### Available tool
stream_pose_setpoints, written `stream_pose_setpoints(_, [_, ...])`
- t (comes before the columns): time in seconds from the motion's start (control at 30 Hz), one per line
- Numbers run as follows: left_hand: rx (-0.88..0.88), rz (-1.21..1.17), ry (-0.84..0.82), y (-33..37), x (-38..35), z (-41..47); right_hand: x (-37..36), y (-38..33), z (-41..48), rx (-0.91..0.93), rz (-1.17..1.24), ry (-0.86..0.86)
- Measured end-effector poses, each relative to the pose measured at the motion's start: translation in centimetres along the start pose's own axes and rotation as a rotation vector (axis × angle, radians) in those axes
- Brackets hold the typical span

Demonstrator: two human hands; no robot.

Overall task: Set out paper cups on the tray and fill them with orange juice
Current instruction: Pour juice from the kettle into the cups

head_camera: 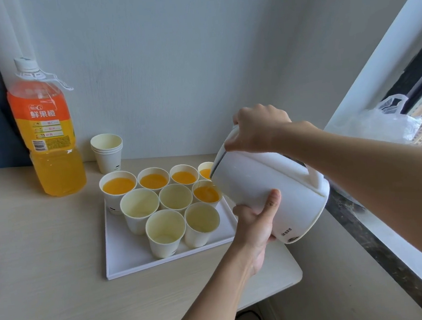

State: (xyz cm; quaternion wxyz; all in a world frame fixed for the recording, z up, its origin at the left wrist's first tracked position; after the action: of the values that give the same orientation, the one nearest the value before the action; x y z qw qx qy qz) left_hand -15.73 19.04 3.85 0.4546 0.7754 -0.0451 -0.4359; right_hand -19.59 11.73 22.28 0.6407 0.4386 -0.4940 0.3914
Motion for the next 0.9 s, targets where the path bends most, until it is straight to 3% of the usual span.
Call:
stream_pose_setpoints(0.33, [-0.07, 0.138, 0.037, 0.4, 1.1, -0.2, 0.2, 1.8, -1.6, -0.111, 0.103, 0.074])
stream_pose_setpoints(0.9, [-0.072, -0.232, 0.15, 3.5, 2.2, -2.6, 2.5, -8.6, 0.2, 0.276, -0.104, 0.044])
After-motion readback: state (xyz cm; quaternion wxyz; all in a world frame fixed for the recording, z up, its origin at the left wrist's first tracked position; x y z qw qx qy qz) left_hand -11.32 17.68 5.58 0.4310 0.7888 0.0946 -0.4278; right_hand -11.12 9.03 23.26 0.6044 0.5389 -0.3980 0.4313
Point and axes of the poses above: each hand's wrist, its own z-axis towards the middle knuckle, its own x-axis out of the back of the hand, y = z × x, the point moved 2 cm from there along z, towards the middle knuckle
